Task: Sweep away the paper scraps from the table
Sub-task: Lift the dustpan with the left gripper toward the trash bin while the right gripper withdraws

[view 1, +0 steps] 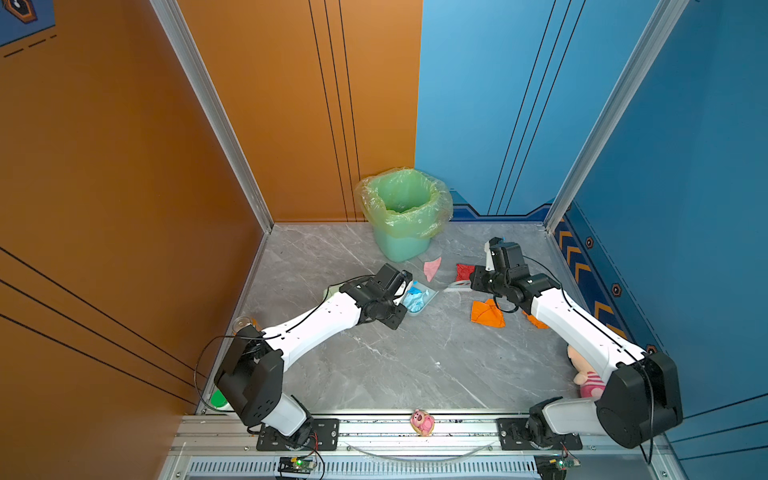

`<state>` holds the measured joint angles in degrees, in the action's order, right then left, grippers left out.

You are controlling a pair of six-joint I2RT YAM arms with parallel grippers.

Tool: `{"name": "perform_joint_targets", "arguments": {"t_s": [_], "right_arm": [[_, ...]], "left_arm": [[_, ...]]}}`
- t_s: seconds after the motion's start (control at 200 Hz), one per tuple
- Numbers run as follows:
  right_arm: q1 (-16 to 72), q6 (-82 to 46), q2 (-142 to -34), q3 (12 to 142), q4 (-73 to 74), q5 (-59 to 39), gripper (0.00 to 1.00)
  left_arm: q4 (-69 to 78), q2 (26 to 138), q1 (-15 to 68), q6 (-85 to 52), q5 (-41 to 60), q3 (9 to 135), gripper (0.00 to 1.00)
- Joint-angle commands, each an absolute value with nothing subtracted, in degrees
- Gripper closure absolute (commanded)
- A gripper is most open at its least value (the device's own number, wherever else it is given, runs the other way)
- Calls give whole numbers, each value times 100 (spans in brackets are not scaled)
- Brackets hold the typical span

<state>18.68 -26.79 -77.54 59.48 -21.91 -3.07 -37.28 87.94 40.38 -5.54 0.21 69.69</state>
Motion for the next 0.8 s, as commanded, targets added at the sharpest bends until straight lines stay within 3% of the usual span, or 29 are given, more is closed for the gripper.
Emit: {"name": "perform_joint_targets", "arguments": {"t_s": [0.0, 0.471, 0.791], "right_arm": [[1742, -2621, -7498, 5837, -1842, -333, 100], [1493, -2532, -7599, 5873, -1868, -609, 100], [1487, -2541, -7695, 5670, -1705, -772, 100]], "left_arm": [[-4709, 8711, 3973, -336, -219, 7590, 100], [-5751, 8977, 3594, -106, -238, 9806, 100], [-6185, 9956, 2992, -153, -9, 11489, 100]]}}
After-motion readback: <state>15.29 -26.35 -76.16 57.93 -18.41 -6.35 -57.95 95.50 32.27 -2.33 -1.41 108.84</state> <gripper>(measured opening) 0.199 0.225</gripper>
